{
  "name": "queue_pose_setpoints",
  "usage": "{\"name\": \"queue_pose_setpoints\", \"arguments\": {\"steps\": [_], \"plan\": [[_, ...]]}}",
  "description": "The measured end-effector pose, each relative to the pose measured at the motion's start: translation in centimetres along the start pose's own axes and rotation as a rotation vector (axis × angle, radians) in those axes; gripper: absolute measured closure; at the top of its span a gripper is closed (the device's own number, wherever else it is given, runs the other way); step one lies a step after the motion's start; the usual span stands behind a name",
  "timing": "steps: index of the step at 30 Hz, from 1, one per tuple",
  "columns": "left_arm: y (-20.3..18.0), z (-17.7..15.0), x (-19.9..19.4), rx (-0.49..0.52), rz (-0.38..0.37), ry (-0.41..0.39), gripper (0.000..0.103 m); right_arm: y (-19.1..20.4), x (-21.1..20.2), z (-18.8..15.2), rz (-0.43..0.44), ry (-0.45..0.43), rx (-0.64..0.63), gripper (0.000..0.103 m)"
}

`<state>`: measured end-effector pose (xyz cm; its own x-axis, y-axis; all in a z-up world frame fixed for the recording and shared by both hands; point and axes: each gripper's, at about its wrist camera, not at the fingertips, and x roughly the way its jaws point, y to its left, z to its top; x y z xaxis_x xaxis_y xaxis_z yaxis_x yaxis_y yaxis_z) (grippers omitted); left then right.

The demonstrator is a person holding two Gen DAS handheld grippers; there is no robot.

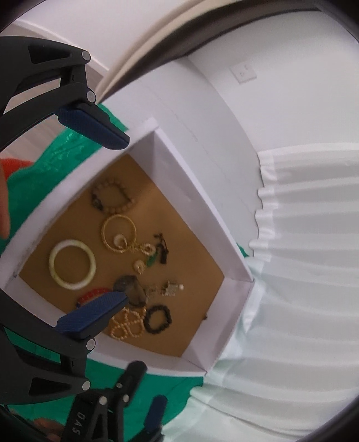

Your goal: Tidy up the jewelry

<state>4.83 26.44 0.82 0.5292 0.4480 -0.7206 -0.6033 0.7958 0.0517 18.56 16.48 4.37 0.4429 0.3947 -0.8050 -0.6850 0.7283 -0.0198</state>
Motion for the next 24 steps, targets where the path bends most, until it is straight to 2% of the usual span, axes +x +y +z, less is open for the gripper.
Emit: {"name": "queue_pose_setpoints", "arguments": {"steps": [11, 24], "plan": [[1.0, -0.2, 0.0, -0.037, -0.005, 0.040, 0.001, 1.9, 0.5, 0.2, -0.051, 0.016, -0.038, 0.019], [1.2, 0.0, -0.6, -0.045, -0.016, 0.050, 0.001, 2.2, -0.1, 0.3, -0.055, 0.030, -0.043, 0.019]]}}
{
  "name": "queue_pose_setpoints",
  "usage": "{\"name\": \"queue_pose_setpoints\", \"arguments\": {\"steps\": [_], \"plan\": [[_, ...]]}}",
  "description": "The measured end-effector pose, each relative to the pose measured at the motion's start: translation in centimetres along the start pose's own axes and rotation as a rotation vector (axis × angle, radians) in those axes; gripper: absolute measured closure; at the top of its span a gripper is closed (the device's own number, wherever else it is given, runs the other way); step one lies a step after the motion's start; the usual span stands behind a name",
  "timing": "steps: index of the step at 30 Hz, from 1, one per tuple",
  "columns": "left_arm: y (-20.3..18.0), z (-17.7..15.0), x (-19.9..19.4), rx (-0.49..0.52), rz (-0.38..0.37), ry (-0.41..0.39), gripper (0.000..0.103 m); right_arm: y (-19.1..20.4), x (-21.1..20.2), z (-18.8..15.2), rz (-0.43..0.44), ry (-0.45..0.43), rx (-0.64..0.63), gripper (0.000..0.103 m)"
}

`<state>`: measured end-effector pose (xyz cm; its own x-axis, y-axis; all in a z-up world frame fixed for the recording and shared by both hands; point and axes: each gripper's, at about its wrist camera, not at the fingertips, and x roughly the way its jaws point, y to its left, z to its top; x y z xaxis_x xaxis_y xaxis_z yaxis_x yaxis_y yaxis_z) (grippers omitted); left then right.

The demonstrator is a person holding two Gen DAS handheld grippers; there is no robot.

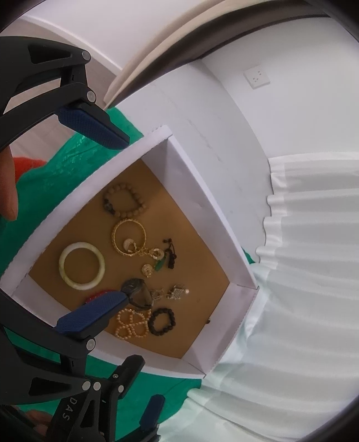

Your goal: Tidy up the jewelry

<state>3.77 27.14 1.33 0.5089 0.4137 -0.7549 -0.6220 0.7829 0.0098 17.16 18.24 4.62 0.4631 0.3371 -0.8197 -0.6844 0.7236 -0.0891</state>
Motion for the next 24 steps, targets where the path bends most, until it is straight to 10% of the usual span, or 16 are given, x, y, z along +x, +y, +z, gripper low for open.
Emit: {"name": "queue_pose_setpoints", "arguments": {"steps": [24], "plan": [[-0.13, 0.21, -0.32, -0.007, 0.007, 0.021, 0.001, 0.49, -0.88, 0.25, -0.006, -0.004, -0.027, 0.019]]}}
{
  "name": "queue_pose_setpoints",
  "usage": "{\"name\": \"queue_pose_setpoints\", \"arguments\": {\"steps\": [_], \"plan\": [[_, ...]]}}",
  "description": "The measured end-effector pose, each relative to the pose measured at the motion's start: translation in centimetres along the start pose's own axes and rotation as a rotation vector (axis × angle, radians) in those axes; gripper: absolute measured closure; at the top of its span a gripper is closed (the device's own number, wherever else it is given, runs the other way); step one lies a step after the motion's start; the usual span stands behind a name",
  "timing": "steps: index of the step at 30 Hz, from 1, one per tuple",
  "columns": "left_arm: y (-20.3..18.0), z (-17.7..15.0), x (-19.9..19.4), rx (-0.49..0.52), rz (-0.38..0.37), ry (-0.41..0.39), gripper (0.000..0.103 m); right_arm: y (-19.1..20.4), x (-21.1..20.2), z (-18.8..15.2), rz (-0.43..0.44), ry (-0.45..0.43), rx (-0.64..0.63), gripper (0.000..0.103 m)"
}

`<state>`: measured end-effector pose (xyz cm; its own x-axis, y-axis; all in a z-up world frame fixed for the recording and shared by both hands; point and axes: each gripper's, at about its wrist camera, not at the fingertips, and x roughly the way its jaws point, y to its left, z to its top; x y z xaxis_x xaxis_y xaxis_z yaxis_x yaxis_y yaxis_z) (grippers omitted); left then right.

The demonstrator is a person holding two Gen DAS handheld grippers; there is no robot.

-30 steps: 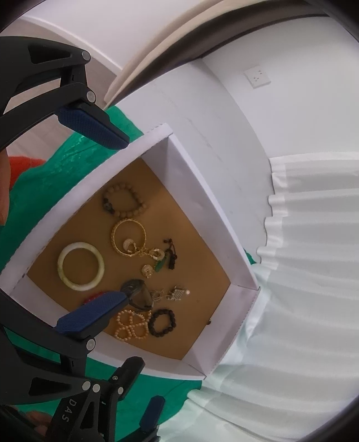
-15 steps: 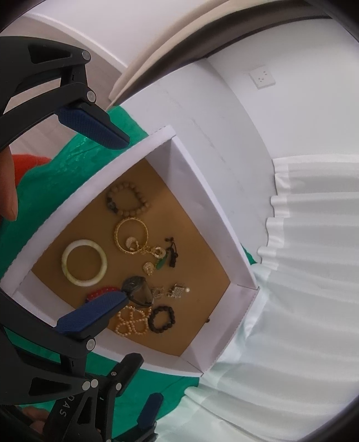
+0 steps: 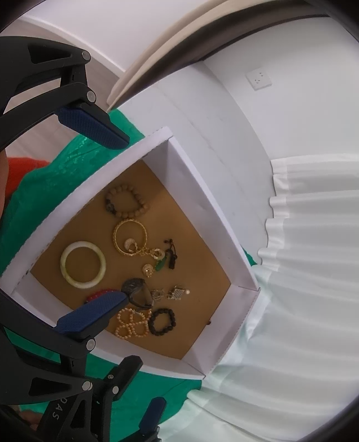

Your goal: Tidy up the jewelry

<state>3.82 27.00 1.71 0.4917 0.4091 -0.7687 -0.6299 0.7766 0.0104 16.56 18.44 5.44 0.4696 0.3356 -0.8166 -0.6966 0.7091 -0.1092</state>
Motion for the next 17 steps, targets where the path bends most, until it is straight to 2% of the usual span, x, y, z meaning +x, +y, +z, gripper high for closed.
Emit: {"name": "queue_pose_setpoints", "arguments": {"steps": [11, 17], "plan": [[-0.21, -0.10, 0.31, 0.003, -0.005, 0.003, 0.001, -0.52, 0.24, -0.26, 0.000, 0.010, 0.003, 0.019], [-0.66, -0.20, 0.31, 0.012, -0.012, -0.031, 0.001, -0.61, 0.43, -0.50, 0.009, 0.018, 0.004, 0.019]]}}
